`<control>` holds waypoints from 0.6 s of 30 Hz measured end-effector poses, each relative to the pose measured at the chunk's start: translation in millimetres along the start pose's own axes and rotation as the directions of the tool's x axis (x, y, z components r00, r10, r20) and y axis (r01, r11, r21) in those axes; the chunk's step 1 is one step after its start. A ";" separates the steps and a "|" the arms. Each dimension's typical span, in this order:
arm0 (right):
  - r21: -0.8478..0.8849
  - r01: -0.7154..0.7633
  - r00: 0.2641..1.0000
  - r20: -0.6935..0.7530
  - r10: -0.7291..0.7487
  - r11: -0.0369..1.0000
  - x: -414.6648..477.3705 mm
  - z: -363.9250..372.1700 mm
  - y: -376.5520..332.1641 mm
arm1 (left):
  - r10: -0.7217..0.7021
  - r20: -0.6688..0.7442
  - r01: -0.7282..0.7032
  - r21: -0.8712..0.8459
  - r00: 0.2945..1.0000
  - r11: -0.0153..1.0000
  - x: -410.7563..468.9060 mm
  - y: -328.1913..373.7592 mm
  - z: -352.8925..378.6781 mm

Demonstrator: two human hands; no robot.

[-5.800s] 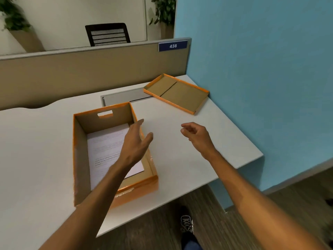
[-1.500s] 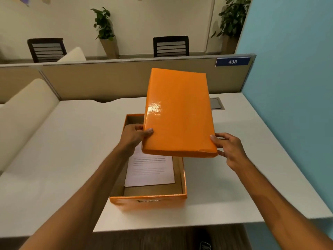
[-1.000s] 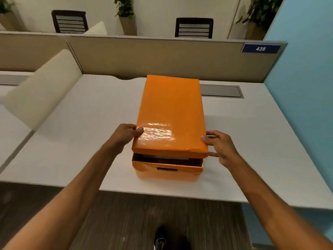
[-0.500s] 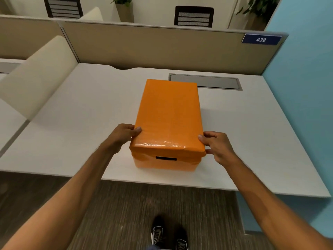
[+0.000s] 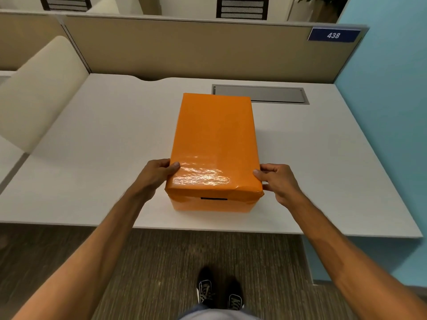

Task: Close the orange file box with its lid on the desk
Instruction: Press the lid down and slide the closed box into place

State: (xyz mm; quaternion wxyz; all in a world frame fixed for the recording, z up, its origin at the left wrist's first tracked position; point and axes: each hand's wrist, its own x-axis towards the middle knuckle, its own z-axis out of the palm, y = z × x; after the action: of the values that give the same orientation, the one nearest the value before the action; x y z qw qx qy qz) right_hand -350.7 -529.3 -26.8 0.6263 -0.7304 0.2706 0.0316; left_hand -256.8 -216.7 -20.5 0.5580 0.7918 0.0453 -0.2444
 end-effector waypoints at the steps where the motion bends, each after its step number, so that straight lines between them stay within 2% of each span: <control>1: -0.011 0.000 1.000 0.000 0.000 1.000 0.6 0.4 1.1 | 0.002 0.004 -0.002 -0.008 1.000 1.000 -0.3 -1.6 0.4; 13: -0.047 -0.015 0.998 -0.067 0.012 0.999 -3.0 6.8 5.2 | 0.055 0.013 -0.055 -0.032 0.998 0.998 1.3 -15.6 1.2; 18: -0.012 -0.056 0.996 -0.066 0.055 0.998 -1.3 9.3 1.7 | 0.030 -0.056 -0.034 -0.082 0.998 0.996 9.1 -14.7 1.9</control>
State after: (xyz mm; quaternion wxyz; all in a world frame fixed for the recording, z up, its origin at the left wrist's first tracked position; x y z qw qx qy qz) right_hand -349.9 -520.3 -29.8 0.6109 -0.7276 0.3111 0.0269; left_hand -254.5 -214.8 -37.6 0.5927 0.7750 0.0581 -0.2116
